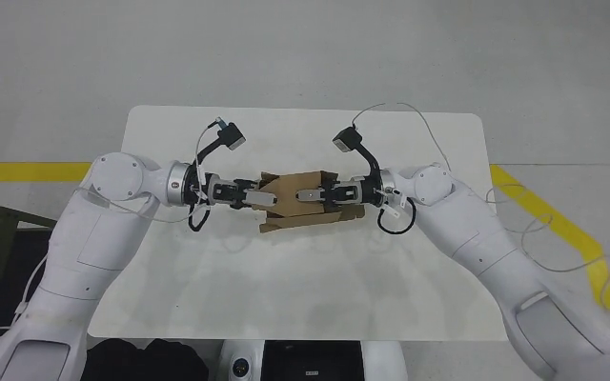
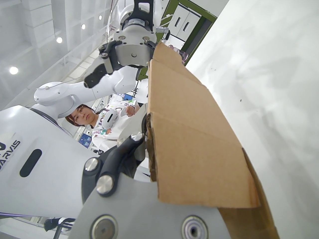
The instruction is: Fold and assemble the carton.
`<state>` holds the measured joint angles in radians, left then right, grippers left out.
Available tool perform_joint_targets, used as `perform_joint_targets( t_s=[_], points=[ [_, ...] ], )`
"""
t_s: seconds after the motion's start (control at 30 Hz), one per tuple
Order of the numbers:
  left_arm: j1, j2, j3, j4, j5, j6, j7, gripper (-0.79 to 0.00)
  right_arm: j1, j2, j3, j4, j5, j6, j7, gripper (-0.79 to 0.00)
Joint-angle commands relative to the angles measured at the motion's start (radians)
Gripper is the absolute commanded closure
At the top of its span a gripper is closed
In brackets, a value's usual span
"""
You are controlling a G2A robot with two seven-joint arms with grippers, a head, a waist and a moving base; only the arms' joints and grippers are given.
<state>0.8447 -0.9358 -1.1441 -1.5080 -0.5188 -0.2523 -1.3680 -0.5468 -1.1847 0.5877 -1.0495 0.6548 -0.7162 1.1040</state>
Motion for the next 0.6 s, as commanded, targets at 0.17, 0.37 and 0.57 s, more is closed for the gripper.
perform_joint_targets(
  t_s=[0.17,0.37,0.57],
  points=[
    [-0.002,0.000,-0.019,-0.031,-0.075,0.031,-0.018,-0.785,0.005,-0.006,-0.011,0.019,-0.009,-0.011,-0.011,0.000],
    [-0.004,-0.004,-0.019,-0.051,-0.124,0.041,-0.013,-0.785,0.012,-0.013,-0.018,0.026,-0.014,-0.023,-0.023,0.000],
    [-0.005,-0.012,0.011,-0.050,-0.121,0.048,0.006,-0.785,0.019,-0.021,-0.023,0.025,-0.017,-0.036,-0.036,0.000]
  ],
)
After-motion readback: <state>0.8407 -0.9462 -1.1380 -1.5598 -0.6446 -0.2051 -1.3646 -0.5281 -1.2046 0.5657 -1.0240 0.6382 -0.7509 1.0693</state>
